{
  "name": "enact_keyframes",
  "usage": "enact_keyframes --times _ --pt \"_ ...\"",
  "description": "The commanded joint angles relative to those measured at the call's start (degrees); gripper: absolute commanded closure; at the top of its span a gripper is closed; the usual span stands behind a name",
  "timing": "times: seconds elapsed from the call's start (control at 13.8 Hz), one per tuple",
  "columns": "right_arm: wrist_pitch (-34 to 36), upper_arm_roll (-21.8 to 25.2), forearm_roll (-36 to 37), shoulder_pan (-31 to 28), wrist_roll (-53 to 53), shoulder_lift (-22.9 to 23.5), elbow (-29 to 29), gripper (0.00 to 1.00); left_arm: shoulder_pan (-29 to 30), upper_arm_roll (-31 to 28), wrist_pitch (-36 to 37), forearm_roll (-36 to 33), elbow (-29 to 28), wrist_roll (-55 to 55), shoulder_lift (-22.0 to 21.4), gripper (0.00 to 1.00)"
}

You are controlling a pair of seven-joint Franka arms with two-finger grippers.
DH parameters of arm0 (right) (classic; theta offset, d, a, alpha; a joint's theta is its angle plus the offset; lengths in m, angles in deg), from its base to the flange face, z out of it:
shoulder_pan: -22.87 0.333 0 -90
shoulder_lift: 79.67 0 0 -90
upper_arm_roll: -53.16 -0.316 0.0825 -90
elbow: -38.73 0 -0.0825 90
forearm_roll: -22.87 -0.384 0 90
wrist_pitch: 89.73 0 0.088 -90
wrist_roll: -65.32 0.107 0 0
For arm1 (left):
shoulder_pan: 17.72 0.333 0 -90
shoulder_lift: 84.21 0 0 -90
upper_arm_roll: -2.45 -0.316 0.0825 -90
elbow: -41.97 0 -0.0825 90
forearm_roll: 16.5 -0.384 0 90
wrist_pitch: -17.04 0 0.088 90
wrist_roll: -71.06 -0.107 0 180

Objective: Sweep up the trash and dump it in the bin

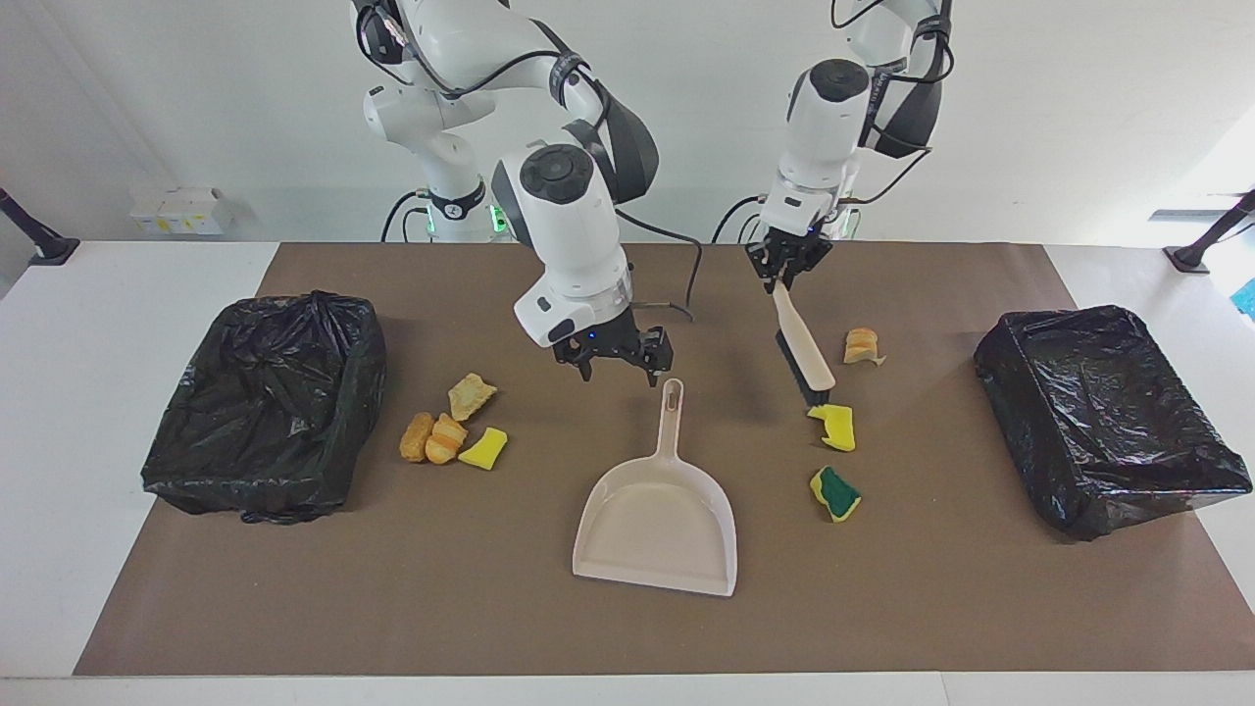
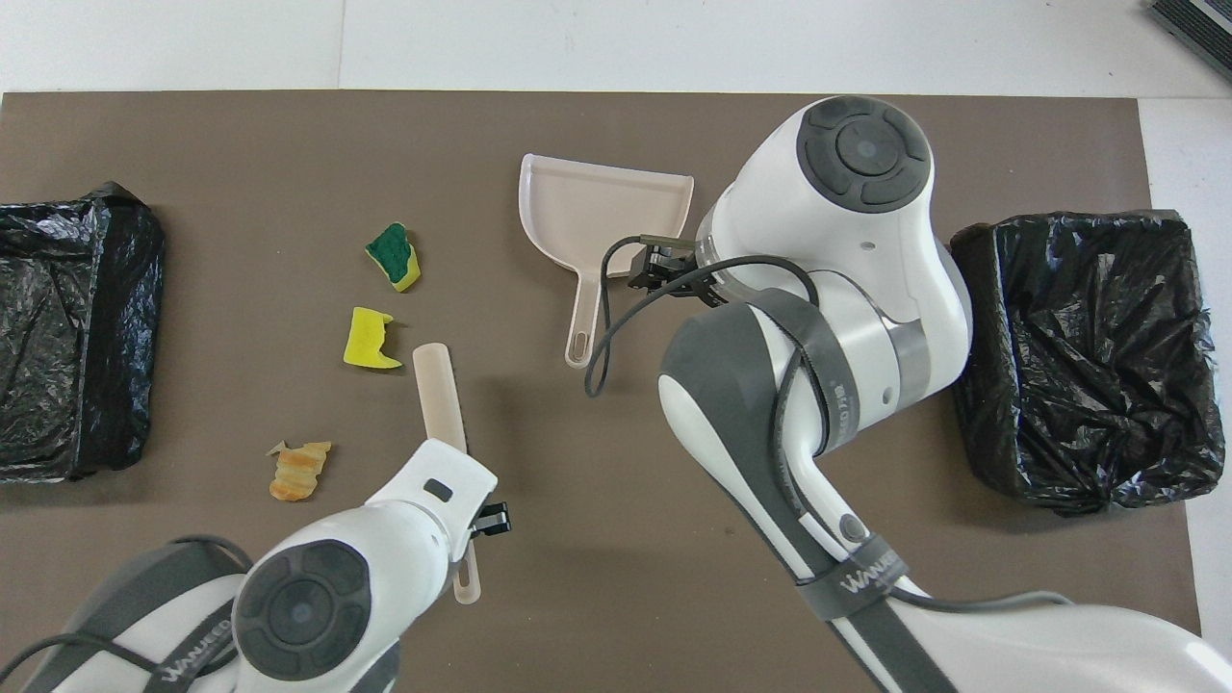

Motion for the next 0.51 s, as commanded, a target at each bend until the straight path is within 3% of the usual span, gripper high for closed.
enact_keyframes --times 0.0,0.36,0.44 --pt "-1.6 -0.25 -0.85 1.39 2.59 4.67 2.55 0.0 9.23 0.59 -0.56 -0.66 4.98 -12.28 5.01 1.0" --pt "-4.58 -0.16 -0.32 4.11 4.44 8.46 2.55 0.01 20.06 0.59 -1.25 -0.66 11.13 -30.4 10.2 1.0" --pt "-5.03 -0.25 -0.24 4.12 4.44 8.55 2.46 0.1 21.47 0.59 -1.78 -0.66 13.33 -33.65 12.04 1.0"
